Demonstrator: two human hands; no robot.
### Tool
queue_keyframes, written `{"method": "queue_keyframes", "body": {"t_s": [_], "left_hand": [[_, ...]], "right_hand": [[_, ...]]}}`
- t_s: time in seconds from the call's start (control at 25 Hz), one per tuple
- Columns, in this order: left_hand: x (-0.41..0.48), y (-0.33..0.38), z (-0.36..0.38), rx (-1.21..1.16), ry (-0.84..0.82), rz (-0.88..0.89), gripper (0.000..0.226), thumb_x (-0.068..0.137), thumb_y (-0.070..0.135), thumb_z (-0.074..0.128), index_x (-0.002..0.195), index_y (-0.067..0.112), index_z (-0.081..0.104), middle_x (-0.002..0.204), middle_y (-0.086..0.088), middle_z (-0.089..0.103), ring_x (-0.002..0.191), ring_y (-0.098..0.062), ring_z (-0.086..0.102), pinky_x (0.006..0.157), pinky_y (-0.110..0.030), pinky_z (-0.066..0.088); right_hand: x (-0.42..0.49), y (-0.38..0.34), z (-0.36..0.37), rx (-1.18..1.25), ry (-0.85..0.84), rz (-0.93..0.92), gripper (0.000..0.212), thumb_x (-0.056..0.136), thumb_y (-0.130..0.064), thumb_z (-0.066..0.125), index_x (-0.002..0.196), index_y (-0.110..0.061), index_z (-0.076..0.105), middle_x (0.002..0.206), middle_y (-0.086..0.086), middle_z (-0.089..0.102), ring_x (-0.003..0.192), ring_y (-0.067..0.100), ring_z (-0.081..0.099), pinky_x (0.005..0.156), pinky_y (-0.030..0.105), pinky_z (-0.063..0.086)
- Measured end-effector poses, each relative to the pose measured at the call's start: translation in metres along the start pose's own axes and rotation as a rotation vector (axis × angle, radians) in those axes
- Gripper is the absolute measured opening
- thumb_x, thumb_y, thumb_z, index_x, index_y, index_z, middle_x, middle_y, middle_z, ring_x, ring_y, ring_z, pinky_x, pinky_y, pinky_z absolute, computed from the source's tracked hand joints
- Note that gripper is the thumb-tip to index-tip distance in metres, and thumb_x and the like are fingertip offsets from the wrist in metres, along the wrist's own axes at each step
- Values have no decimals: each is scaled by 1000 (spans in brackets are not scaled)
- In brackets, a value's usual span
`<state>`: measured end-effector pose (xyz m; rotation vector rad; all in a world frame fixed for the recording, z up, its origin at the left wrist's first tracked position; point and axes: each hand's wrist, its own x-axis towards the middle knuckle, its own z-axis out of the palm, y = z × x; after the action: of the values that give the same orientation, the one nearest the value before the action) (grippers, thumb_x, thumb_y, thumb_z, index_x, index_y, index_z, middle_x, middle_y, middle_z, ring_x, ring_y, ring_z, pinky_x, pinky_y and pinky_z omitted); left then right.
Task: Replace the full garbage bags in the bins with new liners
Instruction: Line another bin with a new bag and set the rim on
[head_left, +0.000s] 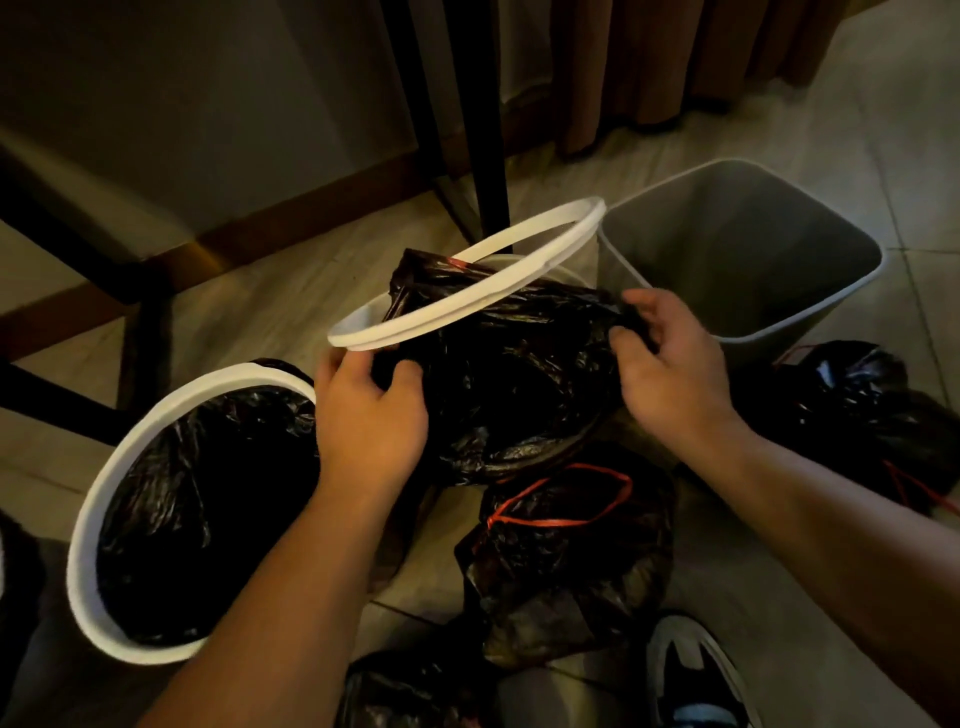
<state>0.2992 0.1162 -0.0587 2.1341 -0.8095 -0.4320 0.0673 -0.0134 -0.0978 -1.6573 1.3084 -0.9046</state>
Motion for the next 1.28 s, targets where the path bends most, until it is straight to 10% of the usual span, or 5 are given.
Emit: {"method": "queue_keyframes", "body": {"t_s": [0.2,0.4,0.72,1.28], "left_hand": [[65,4,7,271,-76,147,24,101,28,59,117,12,68,85,3,61,67,-4,51,72,-26,41],[98,4,-1,419,-186,207,26,101,18,55,124,19,66,96,-9,71,77,-28,67,67,-31,48],[138,18,-13,441,-366,197,40,89,0,54,116,27,65,87,-5,68,59,-13,66,47,-23,51],[188,6,8,196,-709,-339,65,92,-9,41,97,51,65,113,2,68,83,-21,80,62,-35,63]], "right_hand": [[63,-17,16,-465,-289,-288,32,99,-28,62,128,-27,74,156,7,51,145,24,46,121,32,33],[110,-36,38,-476,-353,-330,31,94,-34,58,120,-30,74,108,-3,76,98,19,70,89,31,55],[150,-39,61,-481,-284,-510,18,95,-10,69,102,-21,81,84,-11,65,73,4,60,82,28,57],[202,-53,79,-408,-610,-133,35,95,1,63,102,-28,81,91,-9,72,89,9,67,70,18,51]]}}
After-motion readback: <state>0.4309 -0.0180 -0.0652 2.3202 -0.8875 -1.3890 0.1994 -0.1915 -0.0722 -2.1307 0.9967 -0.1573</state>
